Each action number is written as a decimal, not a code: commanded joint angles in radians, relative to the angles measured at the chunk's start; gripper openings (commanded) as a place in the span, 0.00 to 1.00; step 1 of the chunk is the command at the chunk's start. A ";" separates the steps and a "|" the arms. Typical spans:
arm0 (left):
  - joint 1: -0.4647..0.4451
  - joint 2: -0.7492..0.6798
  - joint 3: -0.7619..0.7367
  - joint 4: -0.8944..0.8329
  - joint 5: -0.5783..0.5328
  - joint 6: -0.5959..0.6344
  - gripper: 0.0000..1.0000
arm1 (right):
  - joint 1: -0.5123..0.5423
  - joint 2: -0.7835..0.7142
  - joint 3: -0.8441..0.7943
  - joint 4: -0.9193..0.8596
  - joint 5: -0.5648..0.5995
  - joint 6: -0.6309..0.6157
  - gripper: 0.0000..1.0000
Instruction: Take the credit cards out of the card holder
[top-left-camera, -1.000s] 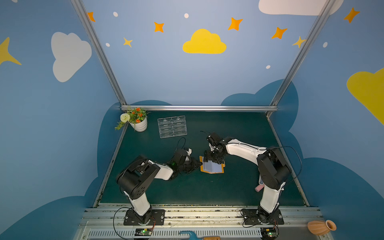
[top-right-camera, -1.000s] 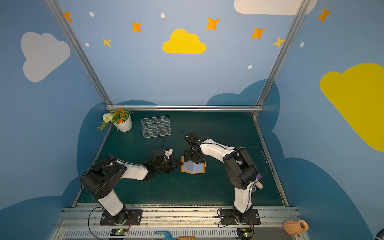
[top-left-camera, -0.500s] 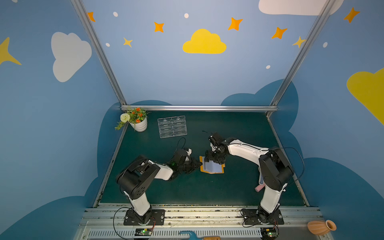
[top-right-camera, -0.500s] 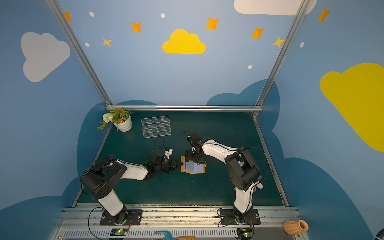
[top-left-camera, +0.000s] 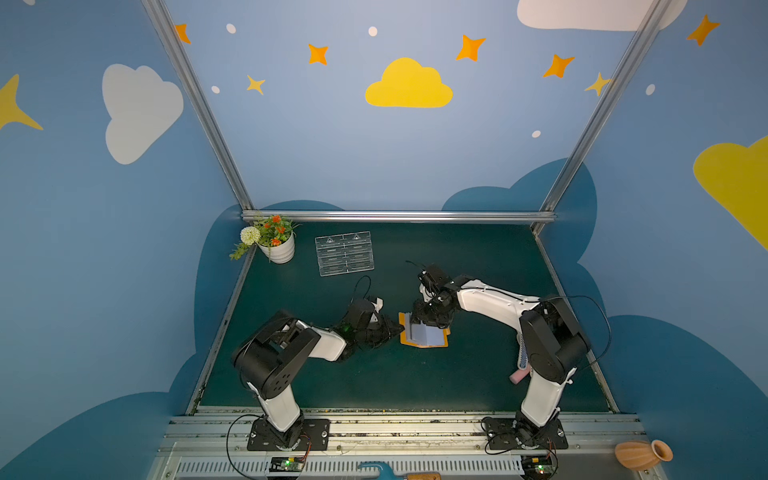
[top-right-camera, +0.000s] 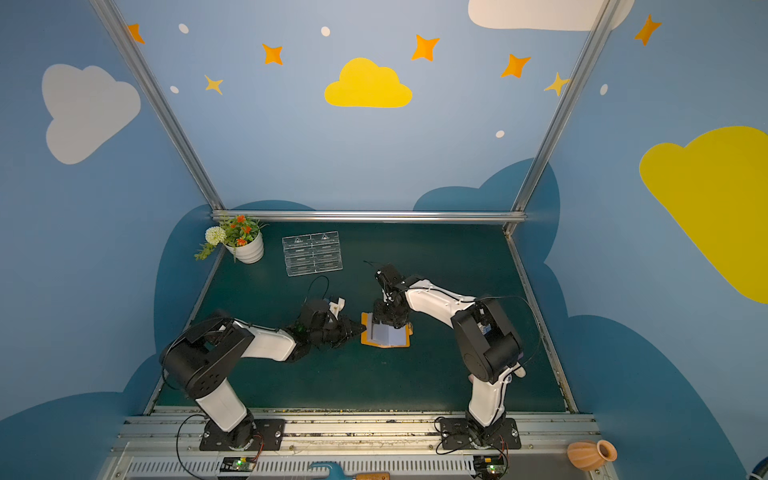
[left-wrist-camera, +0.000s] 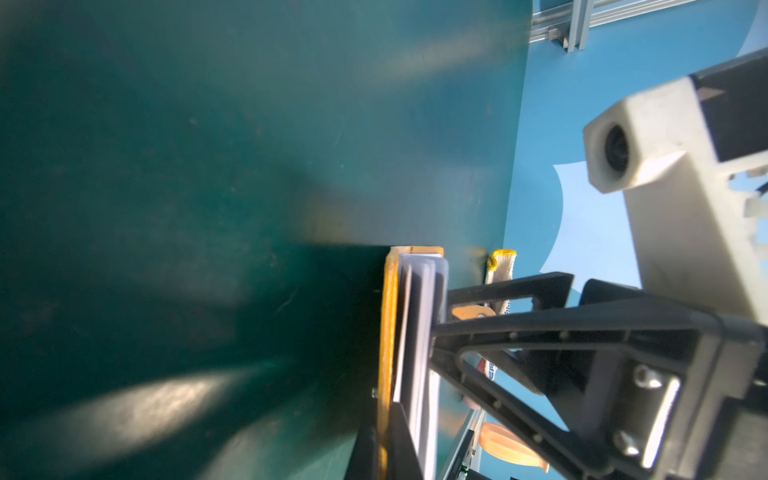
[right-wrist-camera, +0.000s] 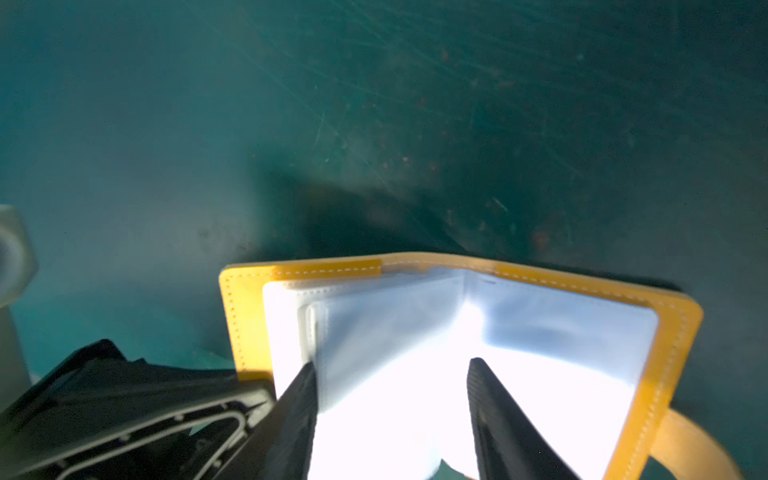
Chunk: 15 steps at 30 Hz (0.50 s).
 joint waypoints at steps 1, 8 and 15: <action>0.008 -0.012 -0.019 0.013 -0.012 0.010 0.04 | -0.006 -0.026 -0.012 -0.039 0.030 -0.005 0.49; 0.016 -0.005 -0.031 0.032 -0.013 0.001 0.04 | 0.003 -0.036 0.010 -0.049 0.020 -0.020 0.45; 0.019 -0.002 -0.035 0.036 -0.010 0.000 0.04 | 0.008 -0.037 0.028 -0.059 0.013 -0.028 0.48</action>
